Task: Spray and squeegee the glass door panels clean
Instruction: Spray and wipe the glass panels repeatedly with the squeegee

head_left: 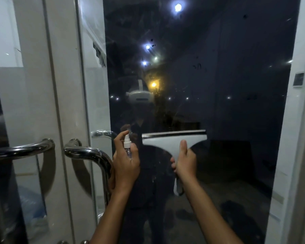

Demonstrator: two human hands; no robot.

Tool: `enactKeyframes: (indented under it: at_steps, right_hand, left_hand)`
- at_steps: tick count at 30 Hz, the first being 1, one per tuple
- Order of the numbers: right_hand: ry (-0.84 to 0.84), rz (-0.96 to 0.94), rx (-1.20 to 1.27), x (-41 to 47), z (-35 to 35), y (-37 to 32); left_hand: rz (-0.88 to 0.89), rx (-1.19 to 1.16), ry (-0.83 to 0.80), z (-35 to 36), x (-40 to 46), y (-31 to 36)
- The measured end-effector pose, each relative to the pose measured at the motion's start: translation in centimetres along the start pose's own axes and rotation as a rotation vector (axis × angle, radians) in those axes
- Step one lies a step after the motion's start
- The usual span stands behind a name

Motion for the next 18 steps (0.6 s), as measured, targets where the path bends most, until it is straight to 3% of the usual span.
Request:
enactKeyframes:
  at_steps: [3, 7, 11, 18]
  right_hand:
    - [-0.011, 0.004, -0.006, -1.0, -0.1, 1.8]
    - [-0.034, -0.140, -0.074, 0.3, 1.4, -2.3]
    - [-0.070, -0.187, -0.064, 1.2, 3.4, -6.2]
    - [-0.034, -0.220, -0.009, 1.6, 4.1, -6.2]
  left_hand:
    - [-0.004, -0.003, -0.001, 0.1, 0.0, -0.1]
    - [-0.035, -0.055, 0.036, 0.0, 1.0, 0.3]
    - [-0.175, -0.191, 0.096, 0.3, 3.2, 0.7]
    - [-0.197, -0.359, 0.141, 0.3, 3.9, 1.0]
Point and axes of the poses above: each hand's wrist, its own x-axis towards the middle knuckle, its own z-axis out of the palm, y = z × x, the point moved 5 cm from there along x, towards the middle knuckle, and after that the axes turned 3 degrees about z, right-handed, at the moved point
